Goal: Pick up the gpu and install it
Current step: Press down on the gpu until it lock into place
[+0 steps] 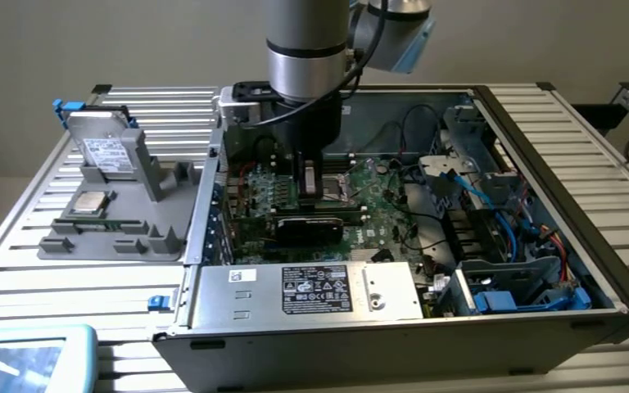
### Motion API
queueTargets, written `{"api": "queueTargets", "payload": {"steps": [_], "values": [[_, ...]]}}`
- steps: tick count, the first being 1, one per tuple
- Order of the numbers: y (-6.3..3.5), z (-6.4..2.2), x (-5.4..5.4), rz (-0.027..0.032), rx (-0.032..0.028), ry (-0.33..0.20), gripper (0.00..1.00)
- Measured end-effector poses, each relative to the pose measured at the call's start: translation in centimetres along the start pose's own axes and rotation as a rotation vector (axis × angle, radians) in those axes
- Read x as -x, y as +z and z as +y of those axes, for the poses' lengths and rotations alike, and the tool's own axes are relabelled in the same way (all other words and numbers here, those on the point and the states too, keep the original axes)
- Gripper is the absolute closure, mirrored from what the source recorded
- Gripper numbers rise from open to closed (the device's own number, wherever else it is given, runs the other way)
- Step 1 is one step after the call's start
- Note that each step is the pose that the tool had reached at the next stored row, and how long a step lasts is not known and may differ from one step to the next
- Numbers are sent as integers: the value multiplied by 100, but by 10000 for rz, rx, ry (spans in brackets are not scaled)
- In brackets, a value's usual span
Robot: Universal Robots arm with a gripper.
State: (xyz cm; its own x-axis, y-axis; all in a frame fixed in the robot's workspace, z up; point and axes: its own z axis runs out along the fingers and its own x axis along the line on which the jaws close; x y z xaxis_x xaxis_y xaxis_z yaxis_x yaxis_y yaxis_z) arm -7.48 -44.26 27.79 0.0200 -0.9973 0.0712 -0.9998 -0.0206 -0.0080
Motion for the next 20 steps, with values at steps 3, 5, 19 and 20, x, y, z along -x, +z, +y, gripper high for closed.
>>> {"api": "queueTargets", "payload": {"steps": [3, 5, 19, 20], "values": [[47, 1, 3, -1, 16, 1, 89], [71, 3, 5, -2, 41, 2, 89], [-45, 23, -3, -6, 121, 4, 89], [-92, 30, -6, -5, 122, 5, 89]]}}
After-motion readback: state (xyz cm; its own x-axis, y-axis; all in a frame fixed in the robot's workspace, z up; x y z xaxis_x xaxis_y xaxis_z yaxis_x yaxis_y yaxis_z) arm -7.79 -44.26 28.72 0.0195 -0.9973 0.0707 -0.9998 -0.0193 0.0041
